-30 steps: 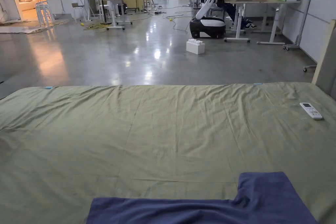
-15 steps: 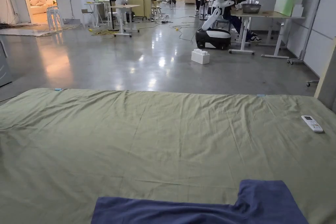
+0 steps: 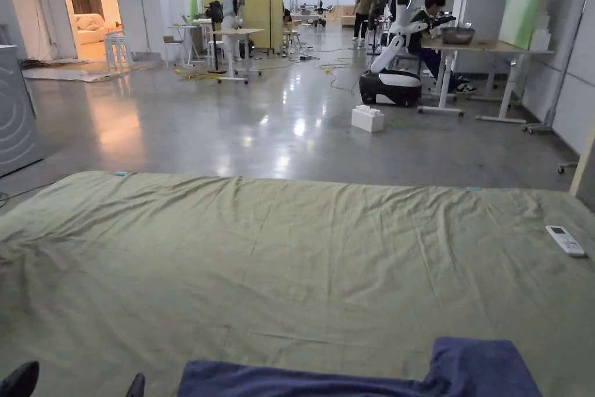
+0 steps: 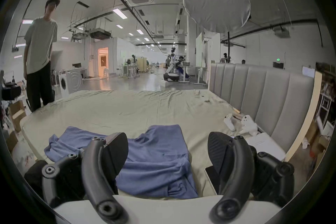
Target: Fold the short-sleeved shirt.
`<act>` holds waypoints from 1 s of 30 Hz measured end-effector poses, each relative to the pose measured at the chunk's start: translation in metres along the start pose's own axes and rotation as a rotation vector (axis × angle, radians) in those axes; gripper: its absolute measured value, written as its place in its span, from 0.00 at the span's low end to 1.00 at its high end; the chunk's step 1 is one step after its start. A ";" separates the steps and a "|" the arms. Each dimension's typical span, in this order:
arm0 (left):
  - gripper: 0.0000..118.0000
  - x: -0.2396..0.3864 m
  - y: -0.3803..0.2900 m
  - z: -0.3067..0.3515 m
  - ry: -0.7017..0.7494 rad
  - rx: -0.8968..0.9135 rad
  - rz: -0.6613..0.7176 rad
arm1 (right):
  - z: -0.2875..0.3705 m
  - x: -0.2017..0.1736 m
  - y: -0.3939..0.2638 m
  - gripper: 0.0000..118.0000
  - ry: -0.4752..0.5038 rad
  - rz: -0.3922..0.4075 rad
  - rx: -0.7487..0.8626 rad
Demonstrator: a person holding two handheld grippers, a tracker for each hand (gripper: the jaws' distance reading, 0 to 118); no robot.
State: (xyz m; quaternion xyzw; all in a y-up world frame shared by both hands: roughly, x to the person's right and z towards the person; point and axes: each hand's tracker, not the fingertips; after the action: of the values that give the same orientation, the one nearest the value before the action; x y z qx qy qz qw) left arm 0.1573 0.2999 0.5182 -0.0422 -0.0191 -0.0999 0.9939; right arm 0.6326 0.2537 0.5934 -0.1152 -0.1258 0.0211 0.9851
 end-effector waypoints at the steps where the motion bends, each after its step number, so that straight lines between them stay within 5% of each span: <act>1: 0.78 0.003 0.006 0.005 -0.036 -0.004 0.005 | 0.003 -0.004 0.005 0.77 0.019 -0.009 0.001; 3: 0.58 0.011 0.017 0.018 -0.112 0.031 0.038 | 0.014 -0.008 0.016 0.63 0.072 -0.040 0.069; 6: 0.14 0.019 0.023 0.028 -0.129 0.007 0.058 | 0.025 -0.015 0.028 0.21 0.110 -0.032 0.072; 9: 0.01 0.025 0.020 0.031 -0.154 -0.004 0.023 | 0.034 -0.018 0.033 0.01 0.114 -0.001 0.070; 16: 0.00 0.021 0.023 0.026 -0.190 -0.041 0.035 | 0.037 -0.017 0.032 0.00 0.120 -0.018 0.071; 21: 0.00 0.001 0.002 -0.069 -0.243 -0.381 0.103 | 0.029 -0.011 0.024 0.00 0.148 -0.101 0.011; 23: 0.12 -0.005 -0.026 -0.125 -0.248 -0.489 0.166 | 0.028 -0.007 0.013 0.00 0.140 -0.093 0.006; 27: 0.60 -0.001 -0.075 -0.233 -0.289 -0.715 0.272 | 0.022 0.005 -0.014 0.00 0.093 -0.096 -0.082; 30: 0.62 0.010 -0.104 -0.295 -0.257 -0.780 0.220 | 0.007 0.018 -0.034 0.00 0.051 -0.113 -0.184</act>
State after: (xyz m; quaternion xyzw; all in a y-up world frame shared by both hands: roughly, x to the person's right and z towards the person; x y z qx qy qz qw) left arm 0.1551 0.1709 0.2333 -0.4289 -0.0991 0.0130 0.8978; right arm 0.6483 0.2237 0.6126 -0.1985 -0.1086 -0.0492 0.9728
